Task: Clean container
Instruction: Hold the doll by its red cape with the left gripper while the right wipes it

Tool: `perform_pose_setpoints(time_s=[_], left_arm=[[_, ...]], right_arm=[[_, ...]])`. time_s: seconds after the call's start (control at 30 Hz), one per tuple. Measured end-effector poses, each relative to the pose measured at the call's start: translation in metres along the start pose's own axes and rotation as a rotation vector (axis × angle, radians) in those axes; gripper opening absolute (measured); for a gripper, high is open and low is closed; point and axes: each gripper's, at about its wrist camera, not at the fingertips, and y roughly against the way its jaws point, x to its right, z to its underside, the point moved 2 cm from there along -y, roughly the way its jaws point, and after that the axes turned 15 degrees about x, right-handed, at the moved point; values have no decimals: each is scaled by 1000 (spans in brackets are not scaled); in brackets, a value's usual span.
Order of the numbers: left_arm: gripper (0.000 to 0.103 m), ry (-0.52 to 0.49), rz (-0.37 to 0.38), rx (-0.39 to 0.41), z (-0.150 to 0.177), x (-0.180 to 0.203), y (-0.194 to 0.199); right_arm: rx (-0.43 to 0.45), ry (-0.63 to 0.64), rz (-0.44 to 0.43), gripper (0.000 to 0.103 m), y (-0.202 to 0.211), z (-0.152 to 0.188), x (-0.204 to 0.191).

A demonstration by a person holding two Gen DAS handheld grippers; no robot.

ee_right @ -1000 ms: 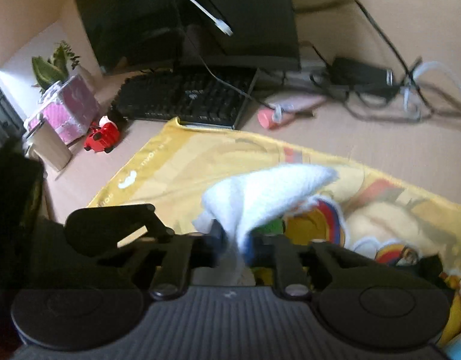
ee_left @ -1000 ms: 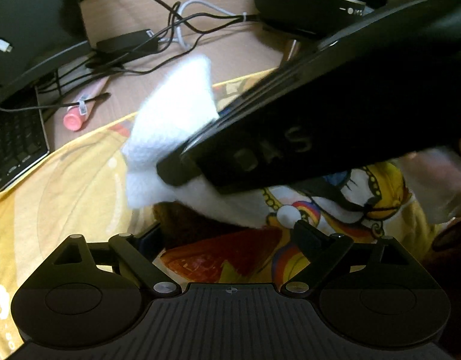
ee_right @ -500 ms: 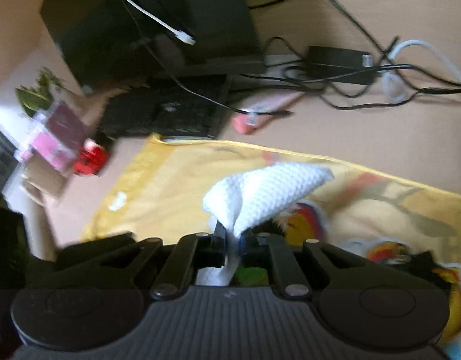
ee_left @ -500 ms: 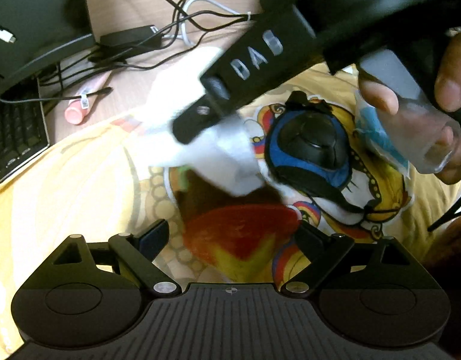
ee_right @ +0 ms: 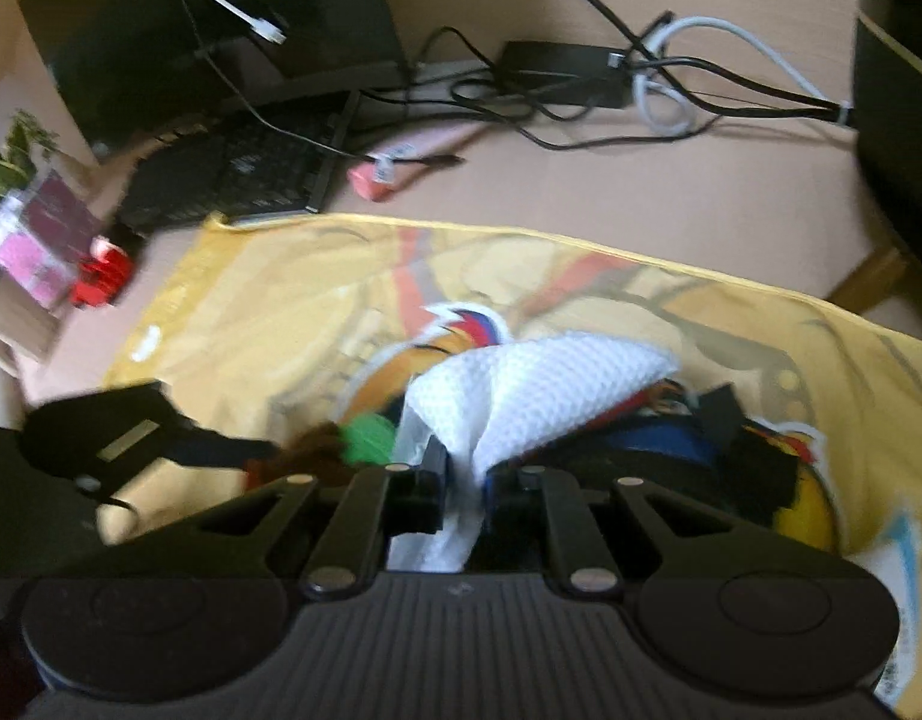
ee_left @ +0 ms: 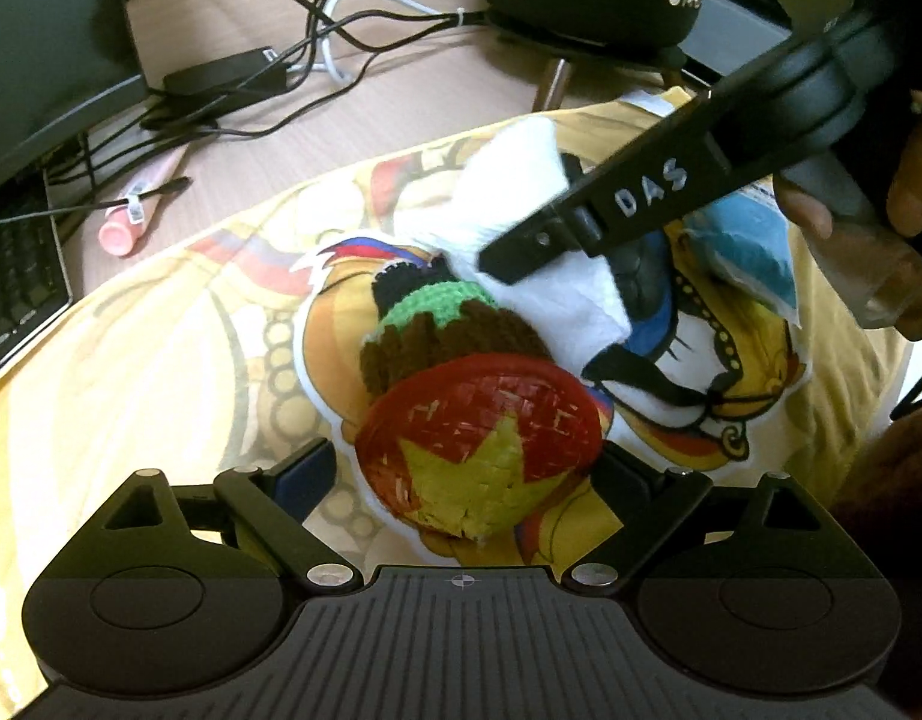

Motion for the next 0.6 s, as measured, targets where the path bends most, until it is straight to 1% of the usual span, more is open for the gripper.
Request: perform_pose_setpoints(time_s=[0.07, 0.1, 0.13, 0.2, 0.23, 0.27, 0.33, 0.37, 0.4, 0.43, 0.5, 0.6], left_arm=[[96, 16, 12, 3, 0, -2, 3], [97, 29, 20, 4, -1, -4, 4], [97, 46, 36, 1, -1, -6, 6], [98, 78, 63, -3, 0, -9, 7], [98, 86, 66, -2, 0, -9, 8], [98, 81, 65, -3, 0, -8, 7], [98, 67, 63, -9, 0, -4, 6], [98, 62, 61, -8, 1, -4, 6], [98, 57, 58, -6, 1, -3, 7], [98, 52, 56, -5, 1, -2, 8], [98, 67, 48, 5, 2, -3, 12], [99, 105, 52, 9, 3, -9, 12]], right_arm=[[4, 23, 36, 14, -1, 1, 1], [17, 19, 41, 14, 1, 0, 1], [43, 2, 27, 14, 5, -5, 1], [99, -45, -29, 14, 13, -18, -2], [115, -71, -64, 16, 14, -25, -4], [117, -96, -99, 18, 12, -30, -7], [89, -107, -158, 17, 2, -34, -15], [70, -92, -163, 17, -6, -32, -19], [54, -66, -135, 13, -13, -28, -20], [41, -37, -96, 12, -20, -24, -21], [42, -8, -36, 12, -24, -18, -15], [49, 18, 48, 12, -19, -15, 0]])
